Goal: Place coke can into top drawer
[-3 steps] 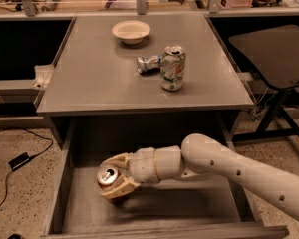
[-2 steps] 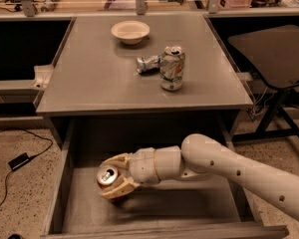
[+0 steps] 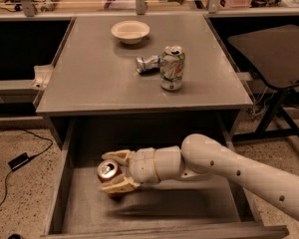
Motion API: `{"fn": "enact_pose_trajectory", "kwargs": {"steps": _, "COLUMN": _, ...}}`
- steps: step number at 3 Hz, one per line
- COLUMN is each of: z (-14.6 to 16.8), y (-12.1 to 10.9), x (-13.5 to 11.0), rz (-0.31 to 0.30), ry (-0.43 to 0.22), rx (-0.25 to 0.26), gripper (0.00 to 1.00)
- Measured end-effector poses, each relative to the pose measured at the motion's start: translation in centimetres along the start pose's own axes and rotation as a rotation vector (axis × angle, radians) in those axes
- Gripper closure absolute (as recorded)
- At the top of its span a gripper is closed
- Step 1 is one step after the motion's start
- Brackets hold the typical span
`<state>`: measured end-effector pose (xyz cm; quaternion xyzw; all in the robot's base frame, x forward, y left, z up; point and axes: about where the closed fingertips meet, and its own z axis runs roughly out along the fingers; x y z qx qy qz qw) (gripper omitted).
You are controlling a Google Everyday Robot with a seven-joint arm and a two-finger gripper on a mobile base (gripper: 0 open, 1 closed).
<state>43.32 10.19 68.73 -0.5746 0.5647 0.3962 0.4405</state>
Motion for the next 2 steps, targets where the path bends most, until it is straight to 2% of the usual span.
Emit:
{"fn": "enact_pose_trajectory", "kwargs": {"steps": 1, "z": 0.0, "y": 0.0, "x": 0.0, "rz": 0.0, "ry": 0.0, "rx": 0.0, "gripper": 0.0}}
{"fn": "enact_pose_trajectory", "kwargs": {"steps": 2, "z": 0.0, "y": 0.0, "x": 0.0, "rz": 0.0, "ry": 0.0, "rx": 0.0, "gripper": 0.0}}
